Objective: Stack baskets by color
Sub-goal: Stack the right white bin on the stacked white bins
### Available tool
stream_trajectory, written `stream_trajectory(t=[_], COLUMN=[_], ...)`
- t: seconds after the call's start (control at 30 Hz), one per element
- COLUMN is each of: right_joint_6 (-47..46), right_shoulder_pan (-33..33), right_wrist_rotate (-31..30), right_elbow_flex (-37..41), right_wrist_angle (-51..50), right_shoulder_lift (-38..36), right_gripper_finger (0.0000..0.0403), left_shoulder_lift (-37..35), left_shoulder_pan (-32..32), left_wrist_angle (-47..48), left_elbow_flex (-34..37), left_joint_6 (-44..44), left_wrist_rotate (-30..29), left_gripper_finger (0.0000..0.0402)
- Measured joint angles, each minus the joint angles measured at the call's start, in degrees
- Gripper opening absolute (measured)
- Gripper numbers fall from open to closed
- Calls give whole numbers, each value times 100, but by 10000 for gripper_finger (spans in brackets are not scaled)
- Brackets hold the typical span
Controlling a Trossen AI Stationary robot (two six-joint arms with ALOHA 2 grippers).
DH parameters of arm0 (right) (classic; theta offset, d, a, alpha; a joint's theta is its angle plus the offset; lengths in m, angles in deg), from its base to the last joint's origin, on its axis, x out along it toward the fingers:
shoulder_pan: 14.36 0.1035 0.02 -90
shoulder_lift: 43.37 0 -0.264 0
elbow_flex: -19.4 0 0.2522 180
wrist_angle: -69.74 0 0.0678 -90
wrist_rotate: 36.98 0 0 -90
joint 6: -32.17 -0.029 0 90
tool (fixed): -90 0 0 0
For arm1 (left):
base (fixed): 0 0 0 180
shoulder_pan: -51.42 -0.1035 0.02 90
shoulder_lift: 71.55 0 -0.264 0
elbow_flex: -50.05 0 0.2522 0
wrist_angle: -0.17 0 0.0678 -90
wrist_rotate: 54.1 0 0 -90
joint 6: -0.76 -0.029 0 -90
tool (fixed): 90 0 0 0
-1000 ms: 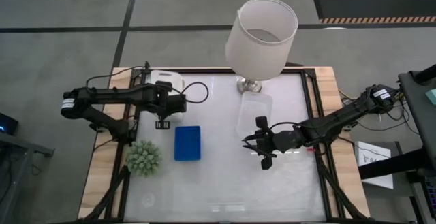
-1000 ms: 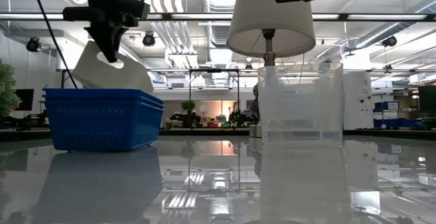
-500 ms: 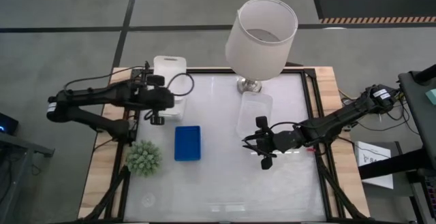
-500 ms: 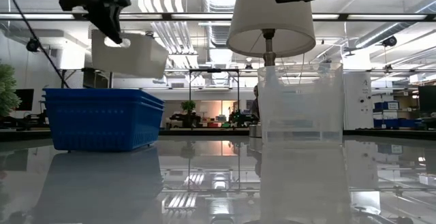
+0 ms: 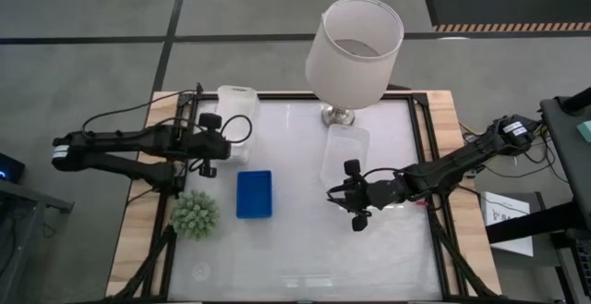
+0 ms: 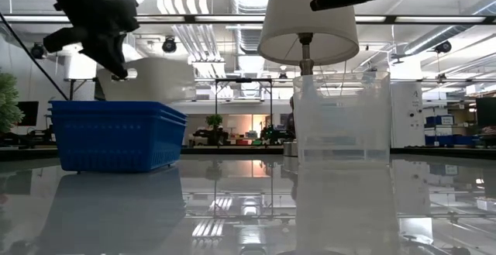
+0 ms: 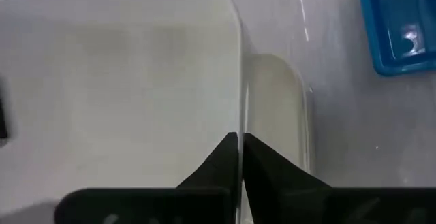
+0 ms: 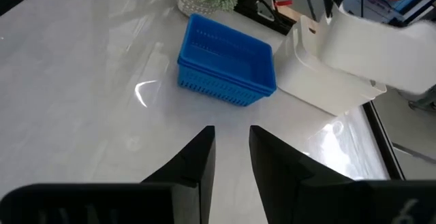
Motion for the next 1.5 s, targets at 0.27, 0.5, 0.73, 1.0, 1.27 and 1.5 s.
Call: stream_trajectory(t=[0.27, 0.5, 0.73, 1.0, 1.27, 1.5], right_joint_6=[0, 0, 3, -2, -2, -2], right_shoulder_pan=[-31, -60, -135, -152, -149, -149], right_wrist_rotate=[-2, -44, -44, -44, -42, -39], right_elbow_flex=[0, 0, 0, 0, 0, 0], right_wrist_angle=[11, 13, 13, 14, -9, -9], right_shoulder_lift=[0, 0, 0, 0, 0, -2], right_gripper_finger=[84, 84, 84, 84, 84, 84], left_shoulder_lift=[-237, -260, -116, 213, 445, 493], left_shoulder_pan=[6, 4, -2, -2, -2, -2], left_wrist_angle=[15, 522, 950, 944, 946, 936], left_elbow_flex=[-175, -373, -334, -325, -348, -354], left_joint_6=[116, 369, 566, 568, 581, 781], left_wrist_rotate=[321, 338, 333, 201, 241, 257], left_gripper_finger=[0, 0, 0, 0, 0, 25])
